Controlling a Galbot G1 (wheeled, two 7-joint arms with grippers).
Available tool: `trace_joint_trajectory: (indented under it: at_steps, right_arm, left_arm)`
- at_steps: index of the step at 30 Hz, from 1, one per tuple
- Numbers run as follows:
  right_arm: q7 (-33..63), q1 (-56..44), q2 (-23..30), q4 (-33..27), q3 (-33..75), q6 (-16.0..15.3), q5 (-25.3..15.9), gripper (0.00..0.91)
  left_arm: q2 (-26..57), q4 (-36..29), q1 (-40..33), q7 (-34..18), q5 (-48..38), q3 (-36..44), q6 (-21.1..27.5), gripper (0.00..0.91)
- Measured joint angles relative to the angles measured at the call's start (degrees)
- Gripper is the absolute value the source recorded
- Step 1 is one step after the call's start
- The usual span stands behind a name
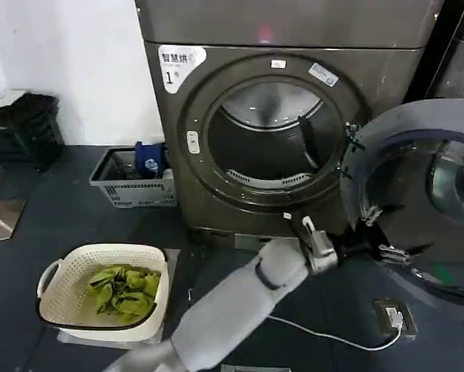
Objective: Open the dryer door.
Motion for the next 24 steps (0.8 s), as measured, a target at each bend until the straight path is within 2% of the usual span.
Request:
trace_joint_trajectory:
  at_steps: [2, 7, 13, 19, 24]
  right_arm:
    - [-0.57, 0.11, -0.21, 0.34, -0.61, 0.01, 0.95, 0.907]
    - [-1.77, 0.55, -1.03, -0.26, -2.18, 2.53, 0.96, 0.907]
    - [-2.74, 0.58, -2.10, -0.47, -3.64, 2.35, 1.72, 0.907]
    - [-3.72, 1.12, -3.02, -0.83, -5.68, 2.18, 1.91, 0.907]
    - [-4.23, 1.83, -3.99, -1.05, -7.08, 2.29, 2.50, 0.907]
  left_arm:
    - [4.97, -4.06, 1.99, 0.46, -0.32, -0.67, 0.40, 0.907]
    - [17.19, -14.01, 6.75, 1.11, -0.32, -3.37, 0.08, 0.907]
    - [32.49, -24.03, 12.78, 0.76, -0.79, -10.20, -1.81, 0.907]
    - [48.15, -26.77, 21.56, 1.18, 5.83, -19.96, -10.24, 0.907]
    - [58.10, -23.43, 24.45, -0.78, 15.11, -27.16, -20.48, 0.907]
